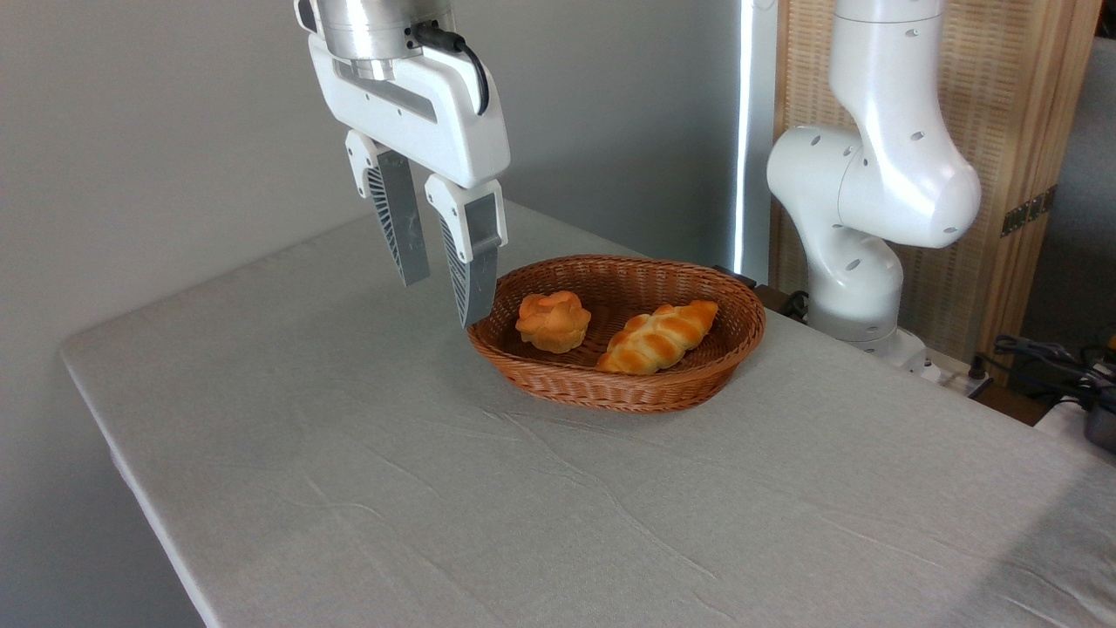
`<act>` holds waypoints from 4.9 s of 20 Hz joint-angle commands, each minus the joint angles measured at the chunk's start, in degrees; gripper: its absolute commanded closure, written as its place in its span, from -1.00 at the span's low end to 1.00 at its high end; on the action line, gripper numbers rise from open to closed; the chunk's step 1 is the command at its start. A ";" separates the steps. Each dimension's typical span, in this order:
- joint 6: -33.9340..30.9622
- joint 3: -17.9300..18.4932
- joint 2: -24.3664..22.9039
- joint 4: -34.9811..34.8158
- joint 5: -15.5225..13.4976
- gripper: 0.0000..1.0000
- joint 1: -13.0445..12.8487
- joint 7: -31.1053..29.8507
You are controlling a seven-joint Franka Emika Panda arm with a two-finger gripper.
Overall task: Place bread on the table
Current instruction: 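Move the open gripper down over the round bread roll in the basket, then close the gripper on the round bread roll, then lift the roll out of the basket and lower it onto the table, then open the gripper and raise it away from the roll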
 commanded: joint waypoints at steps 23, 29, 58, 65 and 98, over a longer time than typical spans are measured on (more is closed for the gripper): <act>8.31 -4.20 -16.45 -35.18 -0.26 -1.00 -16.92 -0.42; 12.17 -8.87 -16.02 -40.73 -0.18 -1.00 -16.92 -0.25; 7.43 -0.71 -8.74 -21.25 0.18 0.40 -16.57 1.51; 21.28 -0.78 6.11 -12.95 0.88 -0.41 -17.53 1.60; -1.18 8.27 0.42 1.11 1.58 -1.00 -10.52 -5.08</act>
